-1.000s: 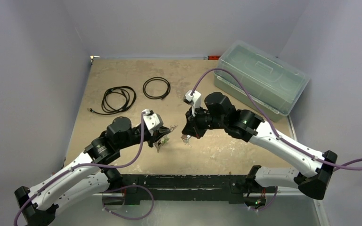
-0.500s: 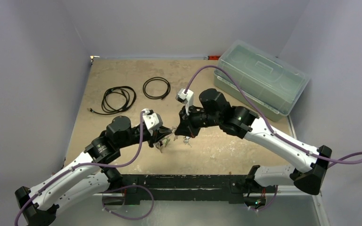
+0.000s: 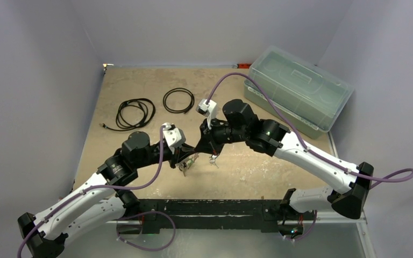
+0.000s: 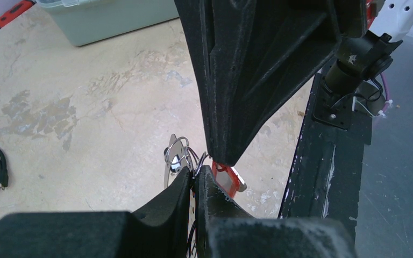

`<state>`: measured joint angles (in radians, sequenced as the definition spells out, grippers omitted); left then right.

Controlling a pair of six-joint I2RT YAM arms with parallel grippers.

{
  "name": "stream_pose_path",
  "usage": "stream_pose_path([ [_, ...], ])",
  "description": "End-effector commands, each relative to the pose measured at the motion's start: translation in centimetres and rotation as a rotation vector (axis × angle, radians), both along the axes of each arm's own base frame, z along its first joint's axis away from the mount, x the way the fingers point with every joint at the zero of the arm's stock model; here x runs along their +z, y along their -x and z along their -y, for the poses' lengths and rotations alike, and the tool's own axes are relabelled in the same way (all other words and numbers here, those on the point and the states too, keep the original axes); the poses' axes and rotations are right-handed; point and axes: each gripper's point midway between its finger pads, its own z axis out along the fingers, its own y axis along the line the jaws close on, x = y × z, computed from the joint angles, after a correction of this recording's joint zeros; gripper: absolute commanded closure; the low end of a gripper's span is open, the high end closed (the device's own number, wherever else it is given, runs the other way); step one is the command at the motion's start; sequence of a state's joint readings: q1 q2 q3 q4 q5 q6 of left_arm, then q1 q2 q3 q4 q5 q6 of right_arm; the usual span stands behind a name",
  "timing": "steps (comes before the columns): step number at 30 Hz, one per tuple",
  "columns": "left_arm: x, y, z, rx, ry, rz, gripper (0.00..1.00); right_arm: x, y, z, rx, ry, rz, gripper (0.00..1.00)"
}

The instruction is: Put the keys on the keyring

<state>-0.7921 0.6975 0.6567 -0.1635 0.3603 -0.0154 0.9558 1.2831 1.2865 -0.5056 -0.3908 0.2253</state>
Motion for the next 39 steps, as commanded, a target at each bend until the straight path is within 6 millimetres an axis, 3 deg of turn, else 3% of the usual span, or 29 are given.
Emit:
stream_pose_path([
  [1,2.3,-0.1,0.3,-0.011,0.07,0.049,1.0,2.6,-0.8,-0.7,-0.032,-0.06,0.047,1.0],
  [16,2.5,0.1,0.1,-0.011,0.078,0.056,1.0,0.8,-1.7,-0.3,-0.111,-0.017,0.014,1.0],
  [39,3.9,1.0,-0.3,-0.031,0.135,0.088,1.0,0.6,-1.3,0.1,-0.109,-0.036,0.013,1.0],
])
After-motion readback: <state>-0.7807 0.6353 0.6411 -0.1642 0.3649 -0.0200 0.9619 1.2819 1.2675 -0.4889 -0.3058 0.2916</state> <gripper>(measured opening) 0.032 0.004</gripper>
